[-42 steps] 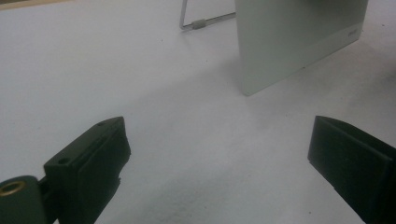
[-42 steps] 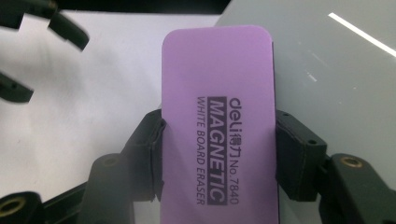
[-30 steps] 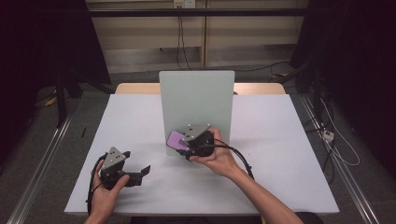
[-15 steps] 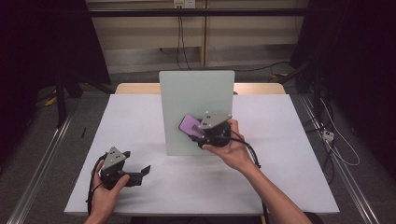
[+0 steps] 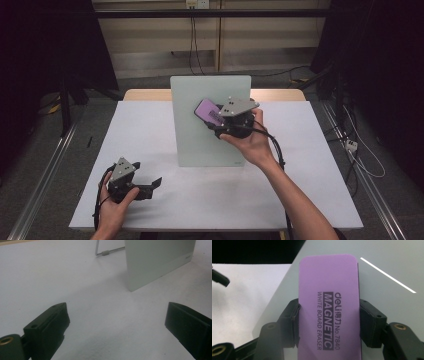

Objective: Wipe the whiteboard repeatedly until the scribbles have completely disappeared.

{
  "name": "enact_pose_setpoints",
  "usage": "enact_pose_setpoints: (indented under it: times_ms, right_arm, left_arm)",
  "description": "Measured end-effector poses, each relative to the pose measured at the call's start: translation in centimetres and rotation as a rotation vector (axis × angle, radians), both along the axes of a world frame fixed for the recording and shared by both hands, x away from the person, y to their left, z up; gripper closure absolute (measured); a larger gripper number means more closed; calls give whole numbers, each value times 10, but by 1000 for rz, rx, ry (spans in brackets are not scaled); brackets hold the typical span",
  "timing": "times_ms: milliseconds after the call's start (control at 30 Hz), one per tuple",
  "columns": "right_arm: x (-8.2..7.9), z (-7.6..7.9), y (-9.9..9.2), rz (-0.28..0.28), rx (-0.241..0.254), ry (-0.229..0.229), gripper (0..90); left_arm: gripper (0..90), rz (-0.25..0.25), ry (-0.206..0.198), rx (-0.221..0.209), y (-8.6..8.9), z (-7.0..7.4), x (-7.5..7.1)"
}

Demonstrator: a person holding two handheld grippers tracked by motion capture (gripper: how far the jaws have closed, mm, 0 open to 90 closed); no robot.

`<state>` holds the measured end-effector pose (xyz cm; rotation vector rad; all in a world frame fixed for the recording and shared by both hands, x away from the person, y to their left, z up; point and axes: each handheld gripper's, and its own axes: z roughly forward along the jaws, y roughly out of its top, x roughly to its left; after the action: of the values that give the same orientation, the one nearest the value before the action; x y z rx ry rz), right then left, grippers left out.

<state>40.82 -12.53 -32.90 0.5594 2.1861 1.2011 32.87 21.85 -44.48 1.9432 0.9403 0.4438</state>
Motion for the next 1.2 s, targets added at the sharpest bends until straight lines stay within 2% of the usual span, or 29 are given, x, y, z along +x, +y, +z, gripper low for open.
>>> enact_pose_setpoints:
  times_ms: [100,200,367,467,533,667,767,867,1033,1200]
  right_arm:
    - [-4,-14,11,26,-21,19,421]
    - [-8,-30,23,64,-49,57,421]
    - [-14,-60,49,138,-111,118,422]
    - [-17,-75,61,168,-130,157,422]
    - [-19,-82,65,180,-145,168,422]
    - [-18,-85,58,176,-95,211,422]
    - [-21,-87,51,166,-104,216,421]
    - [-22,-89,43,161,-89,239,421]
    - [-23,-81,28,156,-23,264,421]
    - [-26,-78,16,147,-3,284,420]
  left_arm:
    - [50,0,9,2,1,-1,1]
    - [50,1,16,-8,1,-2,2]
    - [50,-7,8,-5,2,-1,2]
    - [50,0,8,-11,3,0,2]
    - [50,0,7,-8,3,0,2]
    - [50,-2,-1,-8,2,1,2]
    - [50,0,2,-10,2,1,1]
    - [50,-2,1,-6,1,1,1]
    - [50,-2,3,-1,1,1,1]
    - [50,-4,1,1,1,1,1]
